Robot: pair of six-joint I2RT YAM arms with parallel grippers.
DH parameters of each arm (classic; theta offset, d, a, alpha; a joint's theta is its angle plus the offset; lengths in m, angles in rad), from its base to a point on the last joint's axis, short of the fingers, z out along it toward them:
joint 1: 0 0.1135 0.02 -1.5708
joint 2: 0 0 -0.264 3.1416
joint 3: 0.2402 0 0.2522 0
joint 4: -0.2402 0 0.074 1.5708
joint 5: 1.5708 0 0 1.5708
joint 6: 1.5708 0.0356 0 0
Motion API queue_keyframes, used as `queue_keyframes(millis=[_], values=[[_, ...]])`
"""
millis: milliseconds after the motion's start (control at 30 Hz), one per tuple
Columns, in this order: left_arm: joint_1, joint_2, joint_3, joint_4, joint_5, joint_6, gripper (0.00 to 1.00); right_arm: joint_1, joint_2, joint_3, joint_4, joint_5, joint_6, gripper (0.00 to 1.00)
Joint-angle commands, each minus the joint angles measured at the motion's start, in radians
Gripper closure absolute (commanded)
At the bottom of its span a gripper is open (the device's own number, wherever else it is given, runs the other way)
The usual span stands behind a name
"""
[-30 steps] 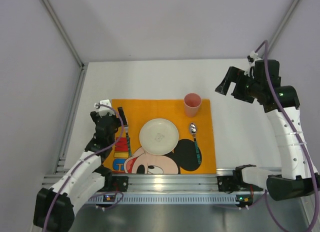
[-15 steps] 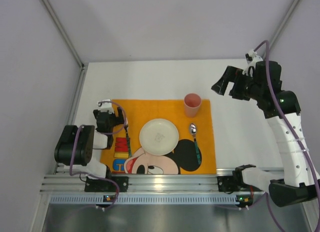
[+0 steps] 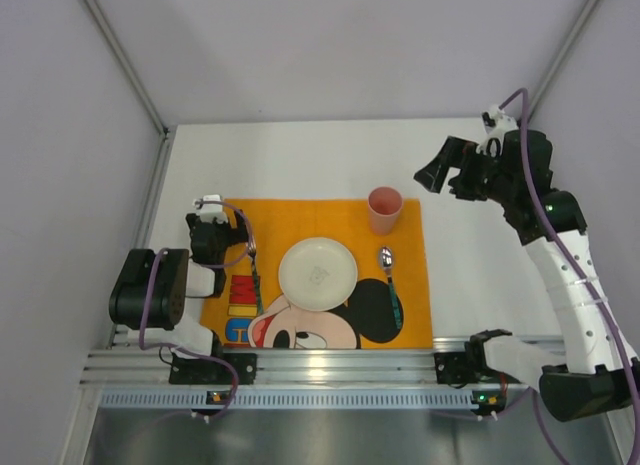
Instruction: Set the dinner table for one person
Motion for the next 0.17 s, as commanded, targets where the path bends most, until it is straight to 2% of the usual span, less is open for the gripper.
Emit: queue_keyframes(millis=[0, 133], values=[[0.005, -0.002, 0.012, 0.086, 0.024, 0.004, 0.01, 0.012, -0.069, -0.046, 0.128, -0.021, 0.023, 0.00], [0.005, -0.002, 0.012, 0.086, 0.024, 0.004, 0.01, 0.012, -0.097, -0.080, 0.139, 0.017, 0.041, 0.00]])
